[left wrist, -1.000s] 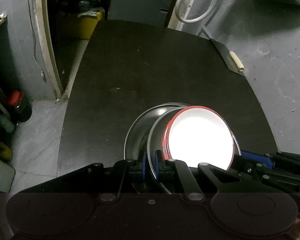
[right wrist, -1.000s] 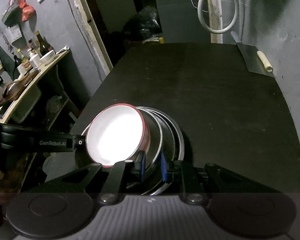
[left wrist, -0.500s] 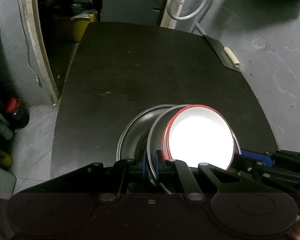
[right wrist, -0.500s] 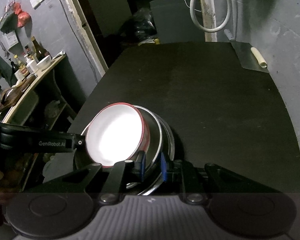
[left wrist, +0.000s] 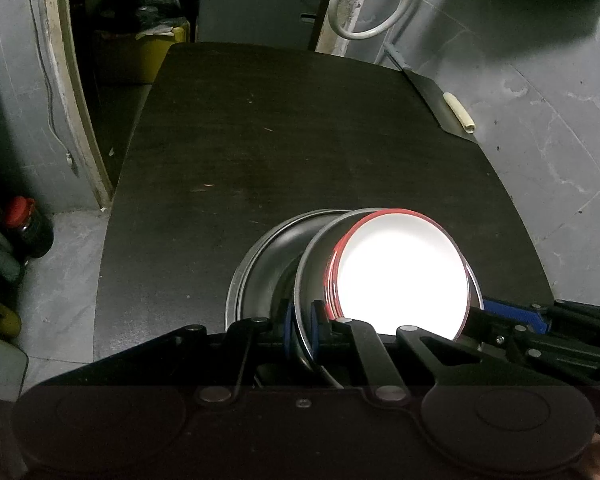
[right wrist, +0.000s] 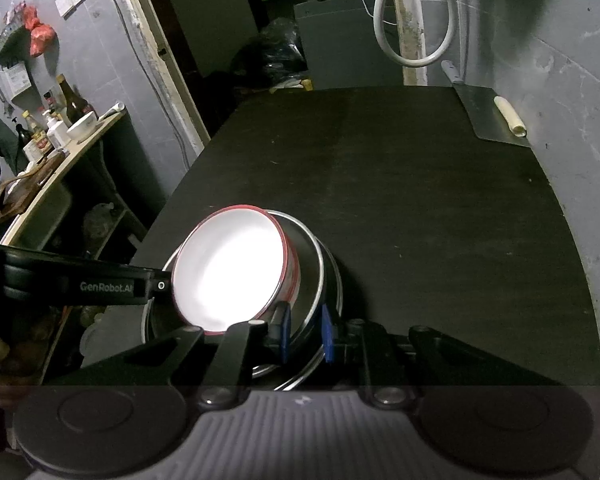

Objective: Organize plates and bowls
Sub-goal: 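Carry the steel bowl with the left gripper over the stacked steel plates, then lower the steel bowl onto the plates and open the left gripper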

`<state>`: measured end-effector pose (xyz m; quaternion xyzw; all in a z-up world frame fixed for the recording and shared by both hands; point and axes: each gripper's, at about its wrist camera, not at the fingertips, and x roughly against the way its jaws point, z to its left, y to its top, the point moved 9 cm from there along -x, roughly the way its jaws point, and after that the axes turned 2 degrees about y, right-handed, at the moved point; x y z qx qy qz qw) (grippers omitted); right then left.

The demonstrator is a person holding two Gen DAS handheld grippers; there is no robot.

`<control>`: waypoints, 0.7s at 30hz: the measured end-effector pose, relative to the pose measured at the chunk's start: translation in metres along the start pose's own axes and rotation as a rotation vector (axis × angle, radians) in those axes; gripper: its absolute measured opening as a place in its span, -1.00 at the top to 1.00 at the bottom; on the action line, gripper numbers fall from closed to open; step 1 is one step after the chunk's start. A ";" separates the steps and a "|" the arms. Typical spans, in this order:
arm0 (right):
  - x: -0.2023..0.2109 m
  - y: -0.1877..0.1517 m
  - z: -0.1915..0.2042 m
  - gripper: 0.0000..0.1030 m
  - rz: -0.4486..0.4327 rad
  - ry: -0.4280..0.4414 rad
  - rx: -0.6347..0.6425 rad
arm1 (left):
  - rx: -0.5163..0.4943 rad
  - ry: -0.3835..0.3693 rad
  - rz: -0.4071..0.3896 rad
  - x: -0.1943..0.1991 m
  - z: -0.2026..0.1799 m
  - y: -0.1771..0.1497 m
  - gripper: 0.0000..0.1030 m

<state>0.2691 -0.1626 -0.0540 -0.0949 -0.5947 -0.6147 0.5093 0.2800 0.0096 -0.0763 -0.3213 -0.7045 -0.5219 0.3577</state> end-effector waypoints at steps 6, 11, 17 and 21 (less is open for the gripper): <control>0.000 0.000 -0.001 0.61 0.000 -0.003 -0.010 | 0.014 -0.007 0.002 -0.001 0.000 0.001 0.84; 0.000 -0.001 -0.001 0.60 0.001 -0.003 -0.017 | 0.016 -0.012 0.004 0.000 0.001 0.001 0.83; 0.001 -0.002 -0.001 0.59 -0.003 -0.003 -0.023 | 0.024 -0.002 0.008 0.000 0.003 0.000 0.70; 0.002 -0.002 0.000 0.57 -0.002 -0.004 -0.027 | 0.031 0.006 0.008 0.000 0.004 0.000 0.55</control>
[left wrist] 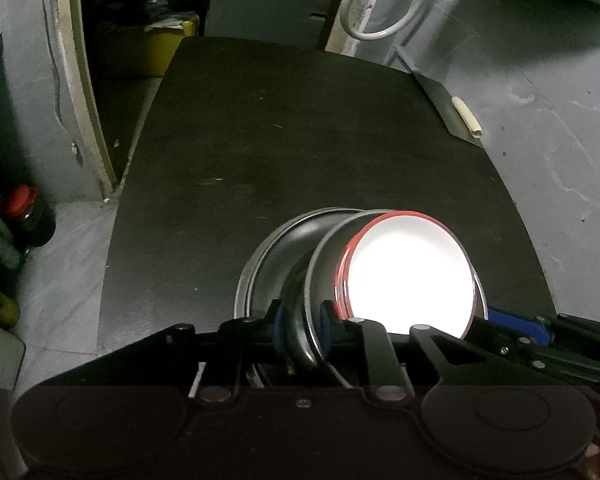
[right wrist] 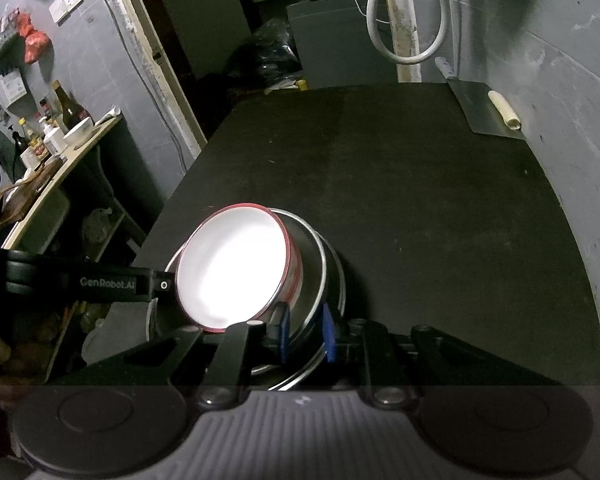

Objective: Organize plates and bowls
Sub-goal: 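Lower the steel bowl onto the plates and open the left gripper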

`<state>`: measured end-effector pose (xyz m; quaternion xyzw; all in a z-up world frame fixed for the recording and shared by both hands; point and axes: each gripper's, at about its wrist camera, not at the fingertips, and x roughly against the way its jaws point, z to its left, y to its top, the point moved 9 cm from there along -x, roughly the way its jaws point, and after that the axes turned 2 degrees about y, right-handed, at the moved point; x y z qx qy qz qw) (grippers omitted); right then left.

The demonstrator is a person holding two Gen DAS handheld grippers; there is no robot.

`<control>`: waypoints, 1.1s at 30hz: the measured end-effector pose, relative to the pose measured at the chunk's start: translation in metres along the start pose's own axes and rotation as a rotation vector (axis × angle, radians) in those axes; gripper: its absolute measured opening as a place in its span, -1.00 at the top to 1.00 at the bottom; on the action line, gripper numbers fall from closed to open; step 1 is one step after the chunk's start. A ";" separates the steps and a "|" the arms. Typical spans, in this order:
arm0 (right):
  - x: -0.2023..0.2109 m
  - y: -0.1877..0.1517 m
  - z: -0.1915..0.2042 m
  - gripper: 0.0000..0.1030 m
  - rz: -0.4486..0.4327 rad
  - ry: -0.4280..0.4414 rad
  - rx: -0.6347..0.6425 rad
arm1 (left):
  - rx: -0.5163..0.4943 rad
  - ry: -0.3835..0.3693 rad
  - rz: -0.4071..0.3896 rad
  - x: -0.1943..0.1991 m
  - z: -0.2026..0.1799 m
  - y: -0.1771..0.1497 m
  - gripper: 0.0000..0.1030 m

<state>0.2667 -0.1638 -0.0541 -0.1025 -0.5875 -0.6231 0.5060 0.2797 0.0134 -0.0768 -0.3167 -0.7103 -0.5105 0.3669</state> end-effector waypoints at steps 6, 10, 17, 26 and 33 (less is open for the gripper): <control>0.003 -0.002 0.000 0.54 -0.004 -0.009 -0.008 | 0.003 0.011 -0.004 0.004 0.002 -0.001 0.39; 0.007 -0.002 0.000 0.44 -0.012 -0.020 -0.017 | 0.001 0.011 -0.008 0.007 0.002 -0.001 0.33; 0.014 -0.002 -0.003 0.08 -0.033 -0.031 -0.048 | -0.003 0.033 -0.017 0.010 0.004 -0.001 0.04; 0.023 -0.003 0.009 -0.08 -0.055 -0.043 -0.041 | -0.016 0.030 -0.045 0.023 0.007 -0.002 -0.29; 0.031 -0.004 0.015 -0.34 -0.081 -0.064 -0.049 | -0.018 0.026 -0.087 0.037 0.014 -0.001 -0.55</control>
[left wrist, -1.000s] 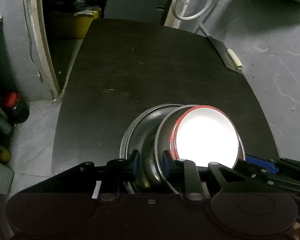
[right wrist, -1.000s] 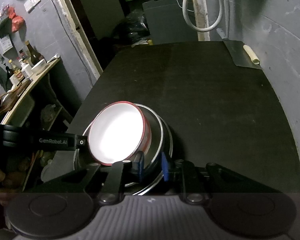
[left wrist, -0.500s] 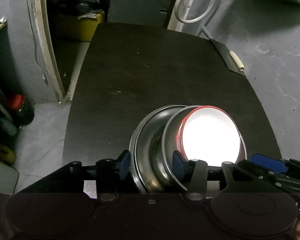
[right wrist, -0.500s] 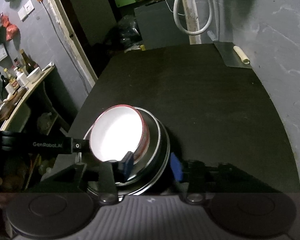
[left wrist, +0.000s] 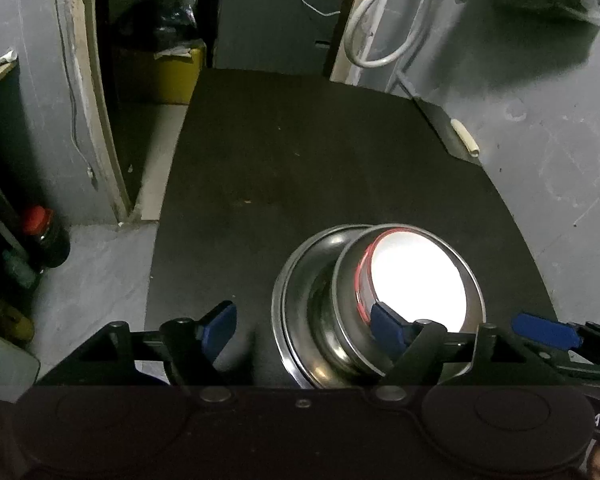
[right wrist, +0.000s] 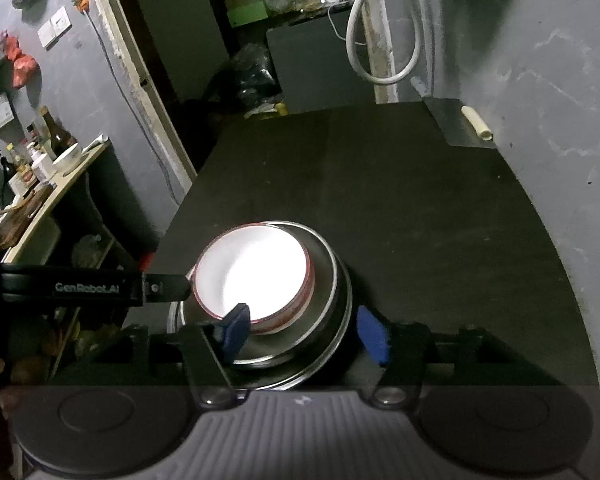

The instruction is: Organize plates and bowls

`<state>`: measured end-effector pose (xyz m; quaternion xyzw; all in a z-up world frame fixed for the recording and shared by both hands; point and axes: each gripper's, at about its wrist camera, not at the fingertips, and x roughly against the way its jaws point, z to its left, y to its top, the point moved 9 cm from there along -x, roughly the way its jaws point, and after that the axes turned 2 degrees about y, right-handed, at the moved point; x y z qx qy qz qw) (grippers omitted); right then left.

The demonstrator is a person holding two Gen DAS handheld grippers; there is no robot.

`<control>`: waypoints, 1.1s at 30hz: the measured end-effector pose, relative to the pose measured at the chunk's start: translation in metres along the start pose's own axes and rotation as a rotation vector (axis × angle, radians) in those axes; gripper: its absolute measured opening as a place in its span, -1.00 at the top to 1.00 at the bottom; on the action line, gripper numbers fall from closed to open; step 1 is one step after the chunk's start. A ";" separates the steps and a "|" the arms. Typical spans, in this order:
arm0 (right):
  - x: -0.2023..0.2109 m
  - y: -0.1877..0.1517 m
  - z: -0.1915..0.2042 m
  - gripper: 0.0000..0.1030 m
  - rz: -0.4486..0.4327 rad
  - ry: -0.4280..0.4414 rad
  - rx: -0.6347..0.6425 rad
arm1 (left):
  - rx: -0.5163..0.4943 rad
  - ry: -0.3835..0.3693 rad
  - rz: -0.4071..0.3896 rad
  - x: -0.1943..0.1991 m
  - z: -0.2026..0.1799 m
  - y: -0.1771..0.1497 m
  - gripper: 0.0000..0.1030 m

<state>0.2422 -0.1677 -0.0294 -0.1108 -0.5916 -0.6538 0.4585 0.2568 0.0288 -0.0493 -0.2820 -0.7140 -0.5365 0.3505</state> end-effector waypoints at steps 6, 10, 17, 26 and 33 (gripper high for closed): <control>0.013 0.002 0.002 -0.66 -0.054 -0.055 -0.025 | -0.003 0.007 -0.053 0.014 0.008 0.003 -0.84; 0.023 0.002 0.003 -0.80 -0.088 -0.086 -0.048 | 0.007 0.005 -0.078 0.023 0.014 0.004 -0.88; 0.036 -0.001 0.008 -0.99 -0.121 -0.120 -0.092 | 0.011 0.004 -0.120 0.041 0.027 -0.001 -0.98; 0.056 -0.018 0.029 -0.99 -0.163 -0.170 -0.112 | -0.004 -0.008 -0.152 0.065 0.043 -0.014 -0.98; 0.075 -0.031 0.046 -0.99 -0.210 -0.203 -0.116 | -0.028 -0.022 -0.192 0.084 0.048 -0.023 -0.98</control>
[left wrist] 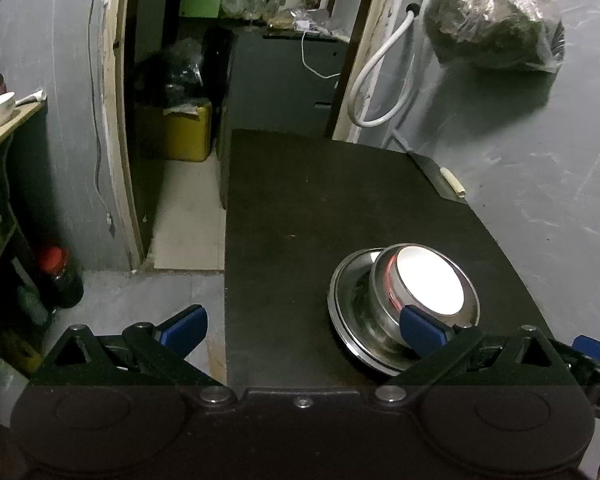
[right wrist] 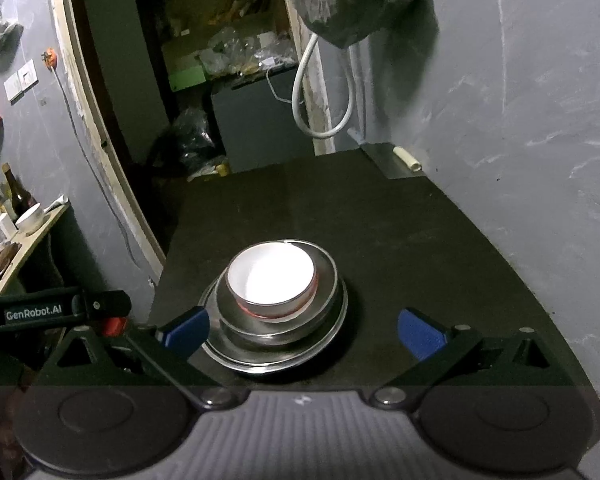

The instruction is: Organize plates and bowls

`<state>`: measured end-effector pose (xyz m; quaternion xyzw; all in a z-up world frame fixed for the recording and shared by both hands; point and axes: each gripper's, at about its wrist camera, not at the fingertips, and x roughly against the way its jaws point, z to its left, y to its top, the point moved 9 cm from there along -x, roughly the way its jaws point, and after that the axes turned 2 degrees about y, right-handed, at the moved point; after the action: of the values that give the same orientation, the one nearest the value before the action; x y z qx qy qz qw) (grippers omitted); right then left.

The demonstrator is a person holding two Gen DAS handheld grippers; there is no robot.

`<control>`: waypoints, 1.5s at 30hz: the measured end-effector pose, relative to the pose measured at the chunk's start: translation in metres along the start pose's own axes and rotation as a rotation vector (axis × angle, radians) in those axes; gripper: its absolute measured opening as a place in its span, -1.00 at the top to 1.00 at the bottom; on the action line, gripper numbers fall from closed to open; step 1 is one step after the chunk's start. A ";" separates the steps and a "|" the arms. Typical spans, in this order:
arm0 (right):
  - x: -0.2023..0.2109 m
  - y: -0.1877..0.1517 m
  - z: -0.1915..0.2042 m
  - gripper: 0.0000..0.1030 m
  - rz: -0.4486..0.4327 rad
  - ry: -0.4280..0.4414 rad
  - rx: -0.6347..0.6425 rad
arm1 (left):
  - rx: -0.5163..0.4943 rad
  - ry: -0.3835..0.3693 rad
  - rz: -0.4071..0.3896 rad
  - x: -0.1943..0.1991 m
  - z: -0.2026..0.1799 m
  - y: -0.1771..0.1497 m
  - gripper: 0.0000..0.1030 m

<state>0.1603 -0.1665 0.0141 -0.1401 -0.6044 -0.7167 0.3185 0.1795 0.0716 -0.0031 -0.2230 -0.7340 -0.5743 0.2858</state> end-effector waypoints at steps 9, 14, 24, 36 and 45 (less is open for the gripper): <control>0.029 -0.007 -0.002 -1.00 -0.088 -0.058 -0.038 | -0.037 -0.023 -0.135 0.033 0.003 0.004 -0.98; 0.041 -0.009 -0.003 -1.00 -0.127 -0.062 -0.045 | -0.025 -0.029 -0.151 0.042 0.005 -0.004 -0.98; 0.054 -0.013 -0.007 -1.00 -0.119 -0.033 -0.046 | 0.017 0.031 -0.197 0.067 0.013 -0.011 -0.98; 0.086 -0.035 -0.018 -1.00 -0.072 -0.024 0.007 | 0.084 0.103 -0.184 0.096 0.010 -0.046 -0.98; 0.091 -0.046 -0.023 -1.00 -0.048 0.013 0.019 | 0.082 0.131 -0.192 0.105 0.004 -0.053 -0.98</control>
<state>0.0670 -0.2113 0.0268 -0.1181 -0.6122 -0.7193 0.3064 0.0672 0.0623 0.0293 -0.1018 -0.7546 -0.5819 0.2855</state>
